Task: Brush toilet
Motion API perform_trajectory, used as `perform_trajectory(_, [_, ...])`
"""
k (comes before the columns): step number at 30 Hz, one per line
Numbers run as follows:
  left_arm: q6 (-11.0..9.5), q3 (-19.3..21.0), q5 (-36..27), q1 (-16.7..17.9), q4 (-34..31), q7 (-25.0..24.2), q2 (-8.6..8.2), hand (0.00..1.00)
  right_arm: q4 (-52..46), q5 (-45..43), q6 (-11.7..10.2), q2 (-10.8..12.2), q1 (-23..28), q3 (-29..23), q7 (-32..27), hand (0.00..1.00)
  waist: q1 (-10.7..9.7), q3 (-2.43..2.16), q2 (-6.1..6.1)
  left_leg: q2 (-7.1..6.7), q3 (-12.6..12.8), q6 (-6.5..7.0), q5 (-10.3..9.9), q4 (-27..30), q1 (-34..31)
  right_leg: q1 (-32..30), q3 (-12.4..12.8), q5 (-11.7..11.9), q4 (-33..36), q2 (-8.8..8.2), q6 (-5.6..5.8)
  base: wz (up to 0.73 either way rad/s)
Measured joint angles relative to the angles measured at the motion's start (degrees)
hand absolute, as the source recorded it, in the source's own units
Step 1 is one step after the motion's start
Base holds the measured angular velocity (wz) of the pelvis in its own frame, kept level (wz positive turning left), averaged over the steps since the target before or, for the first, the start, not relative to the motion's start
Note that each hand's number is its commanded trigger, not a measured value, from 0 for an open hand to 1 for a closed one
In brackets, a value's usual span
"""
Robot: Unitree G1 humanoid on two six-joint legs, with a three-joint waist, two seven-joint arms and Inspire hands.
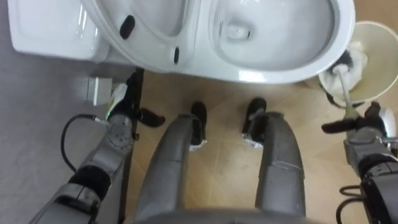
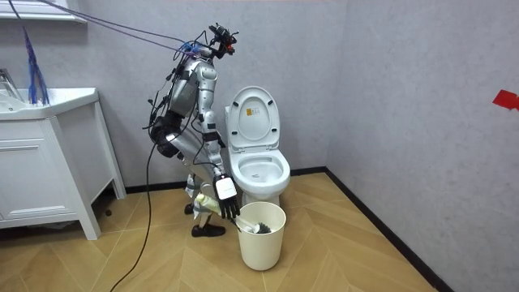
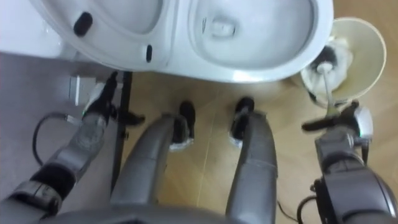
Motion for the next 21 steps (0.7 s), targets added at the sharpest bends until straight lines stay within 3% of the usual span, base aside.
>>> perform_trajectory(6, [0.1, -0.04, 0.05, -1.1, -0.73, 1.7, 0.16, 0.0, 0.02, -0.06, 0.24, -1.03, -0.67, 2.33, 0.84, 0.0, 0.22, 0.05, 0.15, 0.28, 0.2, -0.47, -1.97, 5.79, -4.25, -4.74, 1.45, -1.69, 5.61, 0.31, -0.36, -0.04])
perform_trajectory(14, [-0.24, -0.58, -0.66, -1.7, -2.21, 3.86, 1.26, 0.0, -0.02, 0.28, 0.7, -1.54, -0.78, 4.45, 1.92, 0.0, 1.07, 0.01, 0.29, 0.88, 0.11, -1.26, -2.66, 8.73, -8.21, -8.75, 1.5, -2.47, 8.65, 0.09, -1.25, 0.01])
perform_trajectory(15, [-0.35, -0.63, -0.88, -1.72, -2.38, 3.85, 1.46, 0.0, -0.07, 0.45, 0.67, -1.66, -0.79, 4.53, 1.99, 0.04, 1.07, -0.01, 0.32, 0.88, 0.11, -1.28, -2.68, 8.96, -8.61, -9.16, 1.51, -2.51, 8.91, 0.04, -1.31, 0.03])
perform_trajectory(16, [-0.47, -0.63, -1.54, -1.76, -2.84, 3.86, 1.67, 0.0, -0.1, 0.9, 0.64, -2.07, -0.86, 4.53, 2.21, 0.3, 1.21, 0.06, 0.52, 0.91, 0.09, -1.3, -2.69, 9.25, -9.36, -9.85, 1.46, -2.48, 9.14, 0.02, -1.39, 0.0])
perform_trajectory(17, [-0.63, -0.62, -2.13, -1.79, -2.94, 3.86, 1.69, 0.0, -0.06, 1.4, 0.68, -2.49, -0.83, 4.55, 2.3, 0.49, 1.42, 0.01, 0.81, 0.91, 0.04, -1.29, -2.69, 9.5, -9.94, -10.42, 1.41, -2.42, 9.27, 0.02, -1.49, 0.0])
perform_trajectory(18, [-0.62, -0.61, -2.1, -1.81, -2.94, 3.84, 1.71, 0.0, 0.14, 2.18, 0.67, -2.69, -0.76, 4.65, 2.34, 0.55, 1.66, 0.02, 0.95, 0.9, 0.05, -1.28, -2.71, 9.72, -10.25, -10.76, 1.3, -2.37, 9.44, -0.02, -1.59, -0.04])
perform_trajectory(20, [-0.62, -0.61, -2.11, -1.8, -2.97, 3.8, 1.72, 0.0, 1.2, 3.85, 0.77, -2.75, -0.57, 4.66, 2.9, 0.98, 1.93, -0.02, 1.02, 0.81, 0.08, -1.14, -2.91, 10.39, -10.35, -10.88, 1.23, -2.64, 10.17, -0.14, -1.81, 0.0])
perform_trajectory(21, [-0.58, -0.6, -2.04, -1.78, -3.29, 3.75, 1.79, 0.0, 1.91, 4.94, 0.8, -2.77, -0.38, 4.81, 3.42, 1.0, 2.13, -0.03, 1.04, 0.8, 0.07, -1.12, -3.17, 10.79, -10.34, -10.88, 1.22, -3.01, 10.66, -0.24, -1.84, 0.05])
